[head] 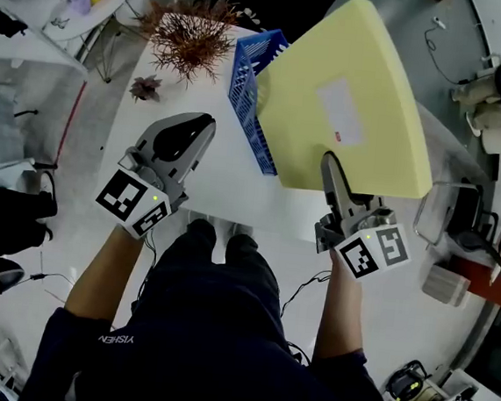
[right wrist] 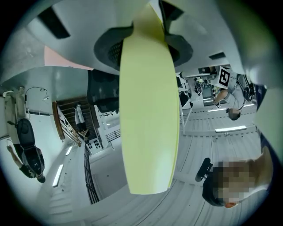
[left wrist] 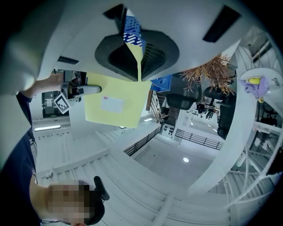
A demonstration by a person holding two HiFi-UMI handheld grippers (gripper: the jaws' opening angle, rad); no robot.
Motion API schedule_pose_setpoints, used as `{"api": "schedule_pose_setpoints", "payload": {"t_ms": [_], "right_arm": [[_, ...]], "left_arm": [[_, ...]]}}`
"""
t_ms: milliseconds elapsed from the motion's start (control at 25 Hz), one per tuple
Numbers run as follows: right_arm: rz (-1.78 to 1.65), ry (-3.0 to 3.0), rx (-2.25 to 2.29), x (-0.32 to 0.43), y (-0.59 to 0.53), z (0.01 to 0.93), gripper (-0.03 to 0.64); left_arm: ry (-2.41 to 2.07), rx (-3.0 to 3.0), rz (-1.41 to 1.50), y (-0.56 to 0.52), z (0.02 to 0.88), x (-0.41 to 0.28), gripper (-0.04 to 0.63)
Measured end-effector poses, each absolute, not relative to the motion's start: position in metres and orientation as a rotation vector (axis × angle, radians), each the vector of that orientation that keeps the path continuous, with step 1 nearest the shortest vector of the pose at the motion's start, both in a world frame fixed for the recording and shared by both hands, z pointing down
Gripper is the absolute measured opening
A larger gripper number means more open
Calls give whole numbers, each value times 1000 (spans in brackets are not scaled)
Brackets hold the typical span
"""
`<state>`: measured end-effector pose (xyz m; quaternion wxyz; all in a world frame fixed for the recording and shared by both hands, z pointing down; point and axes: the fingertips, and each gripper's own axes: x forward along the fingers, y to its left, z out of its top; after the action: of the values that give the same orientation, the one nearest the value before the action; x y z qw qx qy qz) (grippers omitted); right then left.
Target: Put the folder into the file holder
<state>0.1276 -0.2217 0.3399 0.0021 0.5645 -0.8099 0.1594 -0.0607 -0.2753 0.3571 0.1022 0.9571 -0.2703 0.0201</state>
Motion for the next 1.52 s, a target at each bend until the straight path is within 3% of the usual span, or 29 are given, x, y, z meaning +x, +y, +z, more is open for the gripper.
{"api": "schedule_pose_setpoints", "payload": {"t_ms": [1520], "right_arm": [[304, -2448, 1718, 95, -260, 389, 141]], "left_arm": [[-774, 2799, 140, -291, 383, -66, 48]]}}
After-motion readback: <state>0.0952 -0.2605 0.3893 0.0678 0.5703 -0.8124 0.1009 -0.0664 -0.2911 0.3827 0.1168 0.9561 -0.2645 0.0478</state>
